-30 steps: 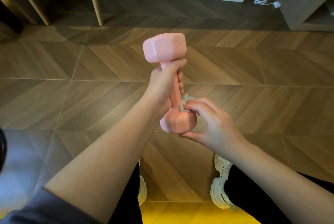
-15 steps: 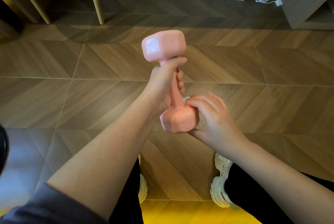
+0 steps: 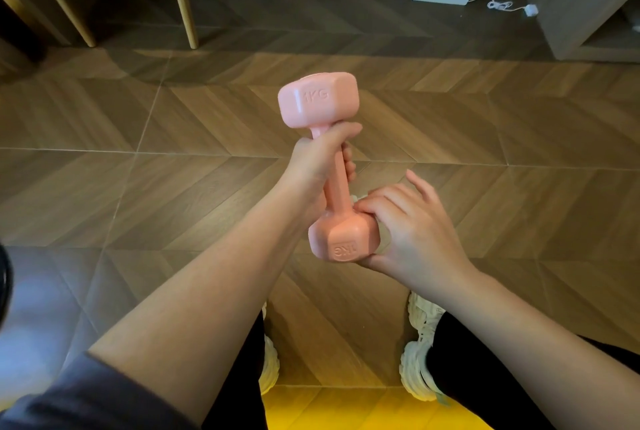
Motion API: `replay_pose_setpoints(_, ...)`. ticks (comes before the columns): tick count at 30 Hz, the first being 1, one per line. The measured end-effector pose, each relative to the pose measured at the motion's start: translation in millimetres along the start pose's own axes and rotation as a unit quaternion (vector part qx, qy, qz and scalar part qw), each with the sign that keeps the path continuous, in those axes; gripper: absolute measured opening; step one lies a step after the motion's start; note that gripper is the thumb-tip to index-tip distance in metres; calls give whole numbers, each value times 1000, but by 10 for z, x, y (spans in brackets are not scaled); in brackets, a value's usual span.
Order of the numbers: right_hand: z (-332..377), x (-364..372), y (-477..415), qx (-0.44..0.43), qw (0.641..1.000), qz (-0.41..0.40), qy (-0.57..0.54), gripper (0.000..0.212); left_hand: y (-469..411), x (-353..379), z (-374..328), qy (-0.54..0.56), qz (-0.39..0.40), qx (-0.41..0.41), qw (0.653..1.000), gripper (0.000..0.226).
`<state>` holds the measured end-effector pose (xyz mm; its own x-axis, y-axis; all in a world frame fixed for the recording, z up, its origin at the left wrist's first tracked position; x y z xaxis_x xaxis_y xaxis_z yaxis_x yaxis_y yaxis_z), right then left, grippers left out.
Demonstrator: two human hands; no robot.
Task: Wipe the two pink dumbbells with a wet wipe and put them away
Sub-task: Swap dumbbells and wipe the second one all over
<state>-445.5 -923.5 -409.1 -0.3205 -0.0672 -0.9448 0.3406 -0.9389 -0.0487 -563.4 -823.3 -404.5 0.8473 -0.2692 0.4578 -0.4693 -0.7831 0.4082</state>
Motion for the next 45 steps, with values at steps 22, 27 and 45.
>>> replay_pose_setpoints(22,78,70,13,84,996,35,25,53,-58,-2,180,3,20,-90,996,22)
replay_pose_setpoints(27,68,-14,42,112,992,-15,52,63,-104,-46,171,55,4,-73,996,20)
replay_pose_setpoints(45,71,-91,88,-51,970,-14,-239,53,16,52,-34,96,55,-51,993,29)
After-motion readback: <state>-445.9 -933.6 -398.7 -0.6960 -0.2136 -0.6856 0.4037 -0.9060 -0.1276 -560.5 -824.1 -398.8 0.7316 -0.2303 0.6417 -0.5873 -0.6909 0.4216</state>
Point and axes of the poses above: each hand's wrist, its own y-axis away from the middle knuckle, its own x-axis out of the palm, z = x × y, the point moved 3 cm from there along -y, towards the middle knuckle, and after that the axes turned 15 degrees about z, right-handed, at the moved point
